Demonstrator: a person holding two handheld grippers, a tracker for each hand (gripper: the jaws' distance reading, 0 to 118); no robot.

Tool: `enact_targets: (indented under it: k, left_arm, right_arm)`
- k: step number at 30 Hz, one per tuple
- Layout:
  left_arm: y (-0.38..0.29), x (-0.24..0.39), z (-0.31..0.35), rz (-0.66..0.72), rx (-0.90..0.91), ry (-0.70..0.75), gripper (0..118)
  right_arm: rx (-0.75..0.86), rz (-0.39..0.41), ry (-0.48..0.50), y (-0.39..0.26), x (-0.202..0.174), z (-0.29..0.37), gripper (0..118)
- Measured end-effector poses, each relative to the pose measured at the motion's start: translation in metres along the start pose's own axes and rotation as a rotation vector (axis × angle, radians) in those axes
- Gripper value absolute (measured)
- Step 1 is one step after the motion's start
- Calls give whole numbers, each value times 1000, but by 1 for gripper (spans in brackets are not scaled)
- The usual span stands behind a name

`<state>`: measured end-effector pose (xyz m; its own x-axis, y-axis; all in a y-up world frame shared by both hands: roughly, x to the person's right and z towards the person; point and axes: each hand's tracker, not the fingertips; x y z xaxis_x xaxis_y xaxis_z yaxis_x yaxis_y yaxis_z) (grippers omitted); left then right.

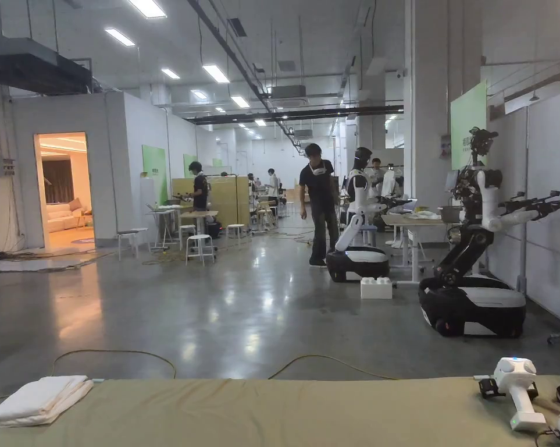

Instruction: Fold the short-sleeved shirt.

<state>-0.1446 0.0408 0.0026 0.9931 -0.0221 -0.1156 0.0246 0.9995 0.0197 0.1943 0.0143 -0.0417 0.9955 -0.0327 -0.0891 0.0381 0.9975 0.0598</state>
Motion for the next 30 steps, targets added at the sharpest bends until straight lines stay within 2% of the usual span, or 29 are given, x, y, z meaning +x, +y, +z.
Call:
enact_targets:
  k: [5, 11, 15, 30]
  left_arm:
    - [-11, -12, -3, 22, 2, 26, 0]
    - [-17, -23, -4, 43, 8, 42, 0]
    - [-7, -6, 1, -51, 31, 110, 0]
    - [-6, -9, 2, -49, 25, 65, 0]
  right_arm:
    - [28, 35, -11, 1, -4, 3, 0]
    - [38, 35, -14, 2, -3, 3, 0]
    - [35, 49, -32, 3, -5, 2, 0]
    - [-7, 92, -19, 3, -9, 0, 0]
